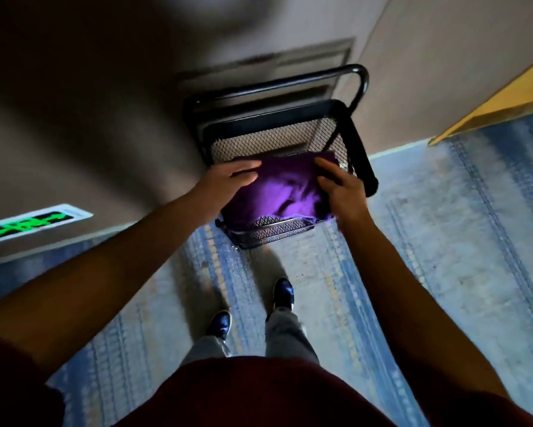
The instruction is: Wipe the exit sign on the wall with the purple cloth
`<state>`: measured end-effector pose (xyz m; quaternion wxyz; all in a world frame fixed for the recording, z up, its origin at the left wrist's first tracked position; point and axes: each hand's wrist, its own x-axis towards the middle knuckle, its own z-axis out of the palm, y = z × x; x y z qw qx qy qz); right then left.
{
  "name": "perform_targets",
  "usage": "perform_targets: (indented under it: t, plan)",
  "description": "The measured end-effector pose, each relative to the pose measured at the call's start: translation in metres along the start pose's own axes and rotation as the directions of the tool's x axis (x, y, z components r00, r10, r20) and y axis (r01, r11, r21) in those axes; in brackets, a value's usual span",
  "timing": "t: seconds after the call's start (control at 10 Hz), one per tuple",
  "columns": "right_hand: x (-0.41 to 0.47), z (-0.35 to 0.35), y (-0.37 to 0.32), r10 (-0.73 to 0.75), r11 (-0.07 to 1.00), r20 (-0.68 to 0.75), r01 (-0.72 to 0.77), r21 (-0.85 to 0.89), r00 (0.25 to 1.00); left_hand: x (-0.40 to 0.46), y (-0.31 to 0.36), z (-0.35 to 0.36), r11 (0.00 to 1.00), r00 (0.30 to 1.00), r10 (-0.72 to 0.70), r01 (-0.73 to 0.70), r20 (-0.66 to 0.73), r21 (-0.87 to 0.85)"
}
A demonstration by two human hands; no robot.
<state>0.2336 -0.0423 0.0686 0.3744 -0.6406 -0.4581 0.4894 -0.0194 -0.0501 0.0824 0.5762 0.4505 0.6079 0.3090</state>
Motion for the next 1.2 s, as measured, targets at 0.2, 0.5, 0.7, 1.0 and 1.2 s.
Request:
perform_targets:
  t: [0.2,0.5,0.7,1.0,1.2]
  plan:
    - [0.082,-0.003,0.014,-0.051,0.960,0.177,0.097,-0.264,0.983,0.052,-0.005,0.035,0.968,0.995,-0.058,0.076,-0.084,0.239]
    - [0.134,0.003,0.048,-0.032,0.744,0.307,0.228,-0.628,0.951,0.103,-0.014,0.058,0.881,0.989,-0.094,0.137,-0.116,0.453]
    - [0.140,0.009,0.065,-0.040,0.612,0.371,0.316,-0.725,0.928,0.104,-0.033,0.063,0.833,0.985,-0.116,0.168,-0.131,0.527]
    - [0.140,0.004,0.082,-0.002,0.593,0.384,0.310,-0.743,0.923,0.106,-0.057,0.063,0.600,0.968,-0.217,0.237,-0.129,0.764]
    - [0.137,0.001,0.067,-0.064,0.658,0.295,0.262,-0.705,0.953,0.092,-0.052,0.049,0.468,0.972,-0.185,0.217,-0.145,0.857]
